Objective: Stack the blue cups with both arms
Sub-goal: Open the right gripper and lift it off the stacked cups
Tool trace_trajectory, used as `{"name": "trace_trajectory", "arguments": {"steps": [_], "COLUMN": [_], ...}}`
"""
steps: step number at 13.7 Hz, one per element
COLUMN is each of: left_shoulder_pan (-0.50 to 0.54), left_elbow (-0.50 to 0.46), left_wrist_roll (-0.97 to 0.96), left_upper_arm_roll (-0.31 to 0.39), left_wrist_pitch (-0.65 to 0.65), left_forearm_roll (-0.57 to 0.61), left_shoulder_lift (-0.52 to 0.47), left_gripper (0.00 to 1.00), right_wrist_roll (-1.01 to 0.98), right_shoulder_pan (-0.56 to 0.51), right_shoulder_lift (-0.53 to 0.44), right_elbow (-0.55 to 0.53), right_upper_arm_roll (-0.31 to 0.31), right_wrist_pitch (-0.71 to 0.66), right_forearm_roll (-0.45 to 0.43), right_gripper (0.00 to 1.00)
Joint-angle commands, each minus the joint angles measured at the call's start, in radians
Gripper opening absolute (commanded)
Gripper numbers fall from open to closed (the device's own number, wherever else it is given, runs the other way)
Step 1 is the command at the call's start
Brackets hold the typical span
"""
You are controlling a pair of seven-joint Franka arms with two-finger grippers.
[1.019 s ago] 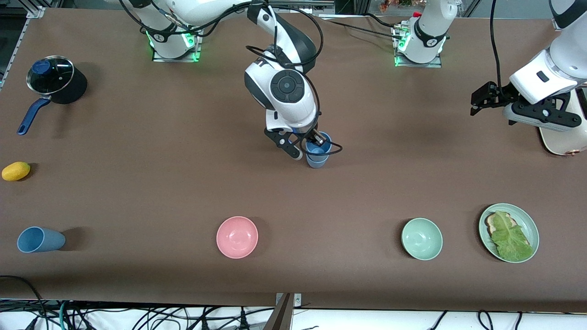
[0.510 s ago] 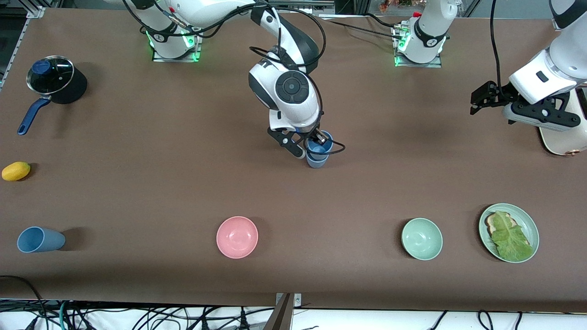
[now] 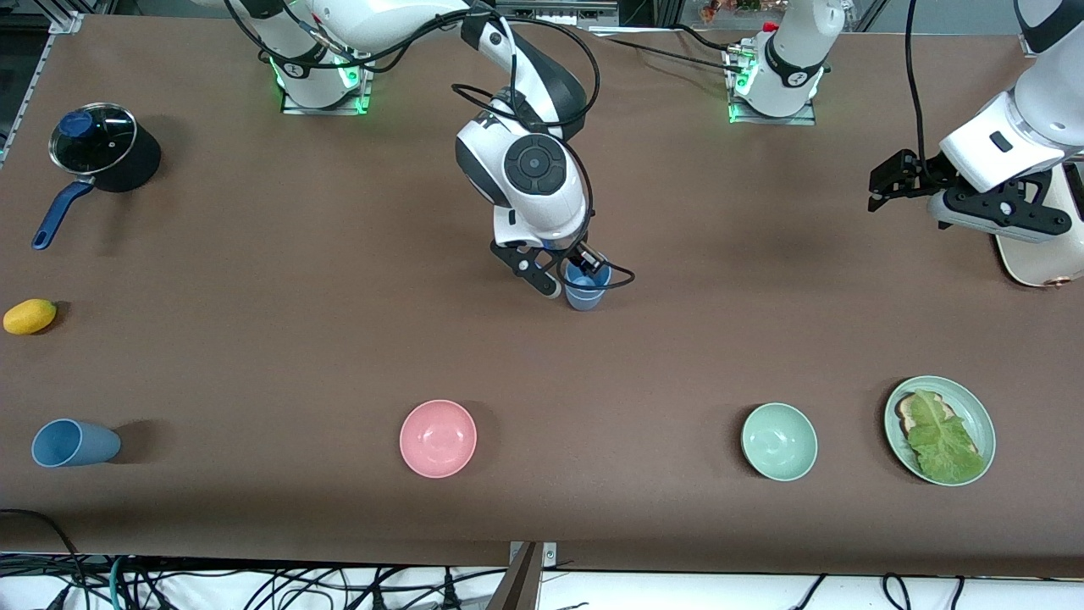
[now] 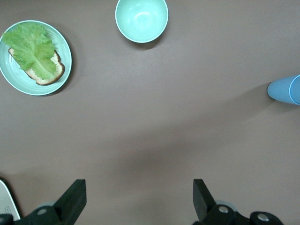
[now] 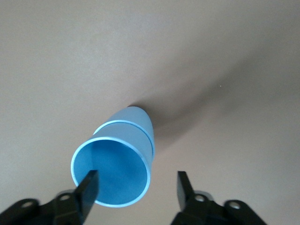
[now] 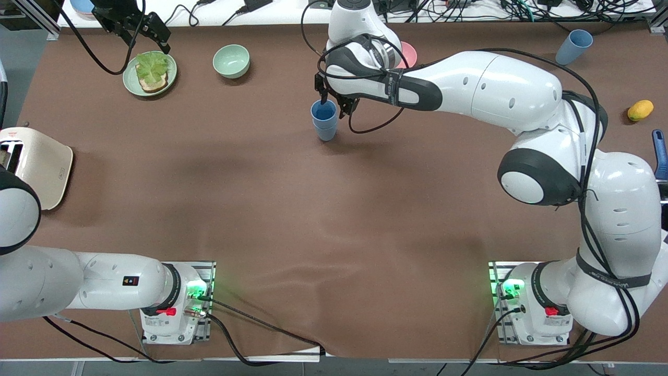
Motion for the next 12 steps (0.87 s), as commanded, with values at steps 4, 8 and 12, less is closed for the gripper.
{"name": "trace_trajectory", "arguments": {"steps": [4, 8, 12], "left_shoulder_pan": [0.0, 0.0, 0.001], "left_elbow": [0.021, 0.021, 0.021], "left_wrist_roll": [0.004, -0.002, -0.013], "left_upper_arm_roll": [0.004, 0.003, 0.0], "left_wrist_pitch": [-0.025, -0.023, -0.016], "left_forearm_roll": [-0.012, -0.012, 0.037], "left_shoulder_lift": [0.004, 0.004, 0.004], "left_gripper": [1.0, 1.0, 1.0], "right_wrist_roll": [-0.143, -0.268, -0.448], "right_shoulder_pan": [-0.077, -0.134, -0.201], "right_shoulder_lift": [-0.062, -0.102, -0.148], "right_elbow": [0.028, 0.025, 0.022], "right_upper_arm_roll": [0.001, -0.001, -0.022], "right_wrist_pitch": [-0.156, -0.256, -0.389], "right_forearm_roll": [0.01, 0.007, 0.007], "right_gripper": [1.0, 1.0, 1.0]}}
